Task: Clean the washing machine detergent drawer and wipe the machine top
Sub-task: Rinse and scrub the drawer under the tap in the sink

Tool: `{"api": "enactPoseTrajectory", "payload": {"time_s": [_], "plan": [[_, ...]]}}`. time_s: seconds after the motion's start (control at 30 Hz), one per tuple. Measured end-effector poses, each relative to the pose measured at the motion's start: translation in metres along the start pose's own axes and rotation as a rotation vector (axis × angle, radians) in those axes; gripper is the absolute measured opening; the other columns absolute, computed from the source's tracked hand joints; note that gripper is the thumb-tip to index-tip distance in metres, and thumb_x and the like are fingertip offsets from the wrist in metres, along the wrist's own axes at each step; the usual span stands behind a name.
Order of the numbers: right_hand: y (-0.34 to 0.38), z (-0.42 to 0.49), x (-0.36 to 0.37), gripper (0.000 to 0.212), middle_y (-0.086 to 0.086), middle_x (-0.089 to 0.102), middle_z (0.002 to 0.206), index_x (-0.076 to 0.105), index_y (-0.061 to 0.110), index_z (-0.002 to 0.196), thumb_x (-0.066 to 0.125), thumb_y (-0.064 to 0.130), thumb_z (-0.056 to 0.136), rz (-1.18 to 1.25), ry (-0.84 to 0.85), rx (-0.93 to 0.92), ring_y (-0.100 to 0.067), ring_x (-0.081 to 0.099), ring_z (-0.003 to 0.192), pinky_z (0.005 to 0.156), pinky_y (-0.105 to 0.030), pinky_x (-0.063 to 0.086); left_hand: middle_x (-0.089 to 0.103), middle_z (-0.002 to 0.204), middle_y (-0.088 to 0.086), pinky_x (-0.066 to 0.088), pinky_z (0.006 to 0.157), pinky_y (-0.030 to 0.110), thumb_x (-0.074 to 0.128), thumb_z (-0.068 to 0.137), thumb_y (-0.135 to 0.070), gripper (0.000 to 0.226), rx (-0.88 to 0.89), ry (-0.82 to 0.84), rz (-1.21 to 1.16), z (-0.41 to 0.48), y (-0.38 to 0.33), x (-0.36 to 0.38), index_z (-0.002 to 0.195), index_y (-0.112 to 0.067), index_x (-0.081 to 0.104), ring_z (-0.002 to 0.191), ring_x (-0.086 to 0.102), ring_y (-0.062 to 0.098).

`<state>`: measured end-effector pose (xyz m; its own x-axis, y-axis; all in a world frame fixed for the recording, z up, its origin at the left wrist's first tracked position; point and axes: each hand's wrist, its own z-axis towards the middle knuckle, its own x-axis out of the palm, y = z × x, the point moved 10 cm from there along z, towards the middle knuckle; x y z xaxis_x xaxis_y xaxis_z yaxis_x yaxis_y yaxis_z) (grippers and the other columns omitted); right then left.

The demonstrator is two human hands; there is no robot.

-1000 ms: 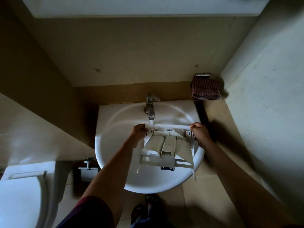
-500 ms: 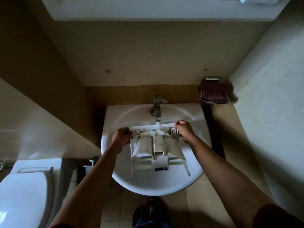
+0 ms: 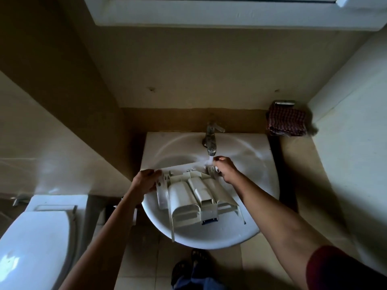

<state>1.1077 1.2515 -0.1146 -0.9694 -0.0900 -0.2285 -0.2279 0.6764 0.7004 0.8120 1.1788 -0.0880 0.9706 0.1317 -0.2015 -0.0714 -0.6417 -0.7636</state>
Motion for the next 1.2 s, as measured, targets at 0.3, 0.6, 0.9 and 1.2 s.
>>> {"api": "enactPoseTrajectory", "payload": {"time_s": [0.3,0.6,0.9,1.2], "plan": [[0.005,-0.009,0.007,0.009,-0.009,0.061,0.099,0.064,0.010,0.099,0.058,0.009,0.093,0.061,0.158,0.021,-0.020,0.052,0.091,0.064,-0.024,0.037,0.064,0.095,0.002,0.053,0.057,0.021,0.057,0.090,-0.051,0.028,-0.027,0.336,0.515,-0.005,-0.014,0.039,0.099,-0.026,0.065,0.069,0.061,0.013],[0.008,-0.019,0.015,0.016,-0.004,0.058,0.103,0.060,0.010,0.109,0.048,0.008,0.098,0.040,0.224,0.052,-0.009,0.052,0.083,0.067,-0.018,0.041,0.062,0.082,-0.006,0.040,0.072,0.022,0.036,0.091,-0.067,0.057,0.095,0.578,1.002,-0.019,-0.022,0.089,0.111,-0.026,0.069,0.065,0.054,0.003],[0.021,-0.016,0.009,0.036,-0.007,0.054,0.112,0.051,-0.001,0.128,0.054,0.017,0.097,-0.300,0.263,0.051,-0.013,0.051,0.096,0.078,-0.024,0.041,0.054,0.057,-0.004,0.039,0.052,0.020,0.037,0.097,-0.054,0.051,0.252,0.431,0.964,-0.026,-0.021,0.101,0.062,-0.019,0.052,0.052,0.052,0.011],[-0.003,-0.042,-0.018,0.080,-0.009,0.039,0.148,0.043,0.014,0.141,0.053,0.067,0.082,-0.777,0.494,0.364,-0.025,0.043,0.133,0.112,-0.041,0.033,0.058,0.067,0.008,0.035,0.055,0.025,0.047,0.098,-0.042,0.044,0.251,0.240,0.778,-0.027,-0.010,0.079,0.076,-0.008,0.063,0.067,0.053,0.016]]}}
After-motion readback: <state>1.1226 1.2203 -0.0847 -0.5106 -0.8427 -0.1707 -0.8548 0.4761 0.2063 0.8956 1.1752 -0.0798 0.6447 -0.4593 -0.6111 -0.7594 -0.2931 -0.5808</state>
